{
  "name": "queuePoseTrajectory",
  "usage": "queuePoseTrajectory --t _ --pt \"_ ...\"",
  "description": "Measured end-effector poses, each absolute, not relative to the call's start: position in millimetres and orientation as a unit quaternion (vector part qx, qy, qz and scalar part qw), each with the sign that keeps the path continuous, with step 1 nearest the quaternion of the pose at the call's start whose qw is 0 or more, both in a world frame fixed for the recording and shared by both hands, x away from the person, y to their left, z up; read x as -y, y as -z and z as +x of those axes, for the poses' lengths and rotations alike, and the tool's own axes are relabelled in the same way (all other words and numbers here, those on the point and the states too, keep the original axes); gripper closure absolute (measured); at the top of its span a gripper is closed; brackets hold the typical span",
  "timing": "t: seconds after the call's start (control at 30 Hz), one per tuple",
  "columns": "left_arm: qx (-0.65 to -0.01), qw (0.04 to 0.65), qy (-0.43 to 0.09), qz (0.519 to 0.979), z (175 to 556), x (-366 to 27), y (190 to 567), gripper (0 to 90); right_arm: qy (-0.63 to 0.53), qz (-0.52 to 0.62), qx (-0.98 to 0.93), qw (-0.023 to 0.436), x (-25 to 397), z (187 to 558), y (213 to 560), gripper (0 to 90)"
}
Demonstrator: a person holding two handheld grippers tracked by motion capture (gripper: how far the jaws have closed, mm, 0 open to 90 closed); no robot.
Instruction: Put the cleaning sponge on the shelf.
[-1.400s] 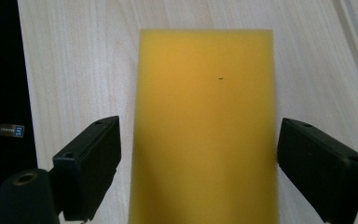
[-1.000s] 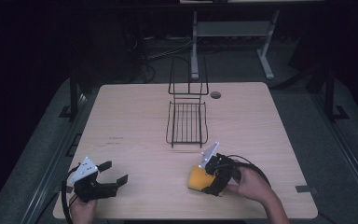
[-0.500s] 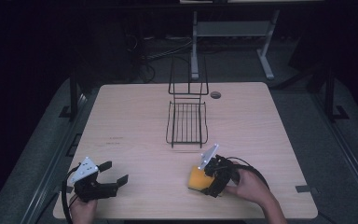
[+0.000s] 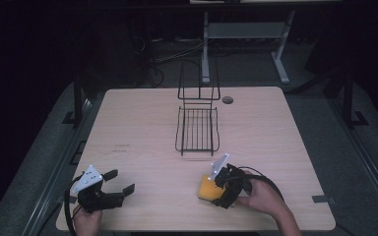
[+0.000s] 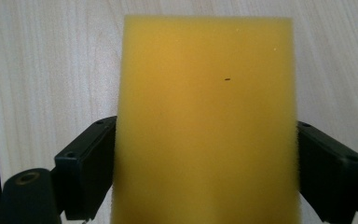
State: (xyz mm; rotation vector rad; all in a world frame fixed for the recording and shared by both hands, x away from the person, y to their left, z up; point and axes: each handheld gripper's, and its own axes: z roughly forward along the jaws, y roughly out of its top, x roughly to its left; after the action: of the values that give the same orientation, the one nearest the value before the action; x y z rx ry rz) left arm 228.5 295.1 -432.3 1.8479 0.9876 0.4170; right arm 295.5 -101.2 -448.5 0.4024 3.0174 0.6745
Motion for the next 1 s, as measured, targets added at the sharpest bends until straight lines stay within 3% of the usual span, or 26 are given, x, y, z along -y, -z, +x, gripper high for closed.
queuePoseTrajectory --t 1.0 --pt "-0.405 0.485 -0.171 0.756 228 -296 431 12.8 -0.203 0.105 -0.973 0.012 94 299 440 21.7"
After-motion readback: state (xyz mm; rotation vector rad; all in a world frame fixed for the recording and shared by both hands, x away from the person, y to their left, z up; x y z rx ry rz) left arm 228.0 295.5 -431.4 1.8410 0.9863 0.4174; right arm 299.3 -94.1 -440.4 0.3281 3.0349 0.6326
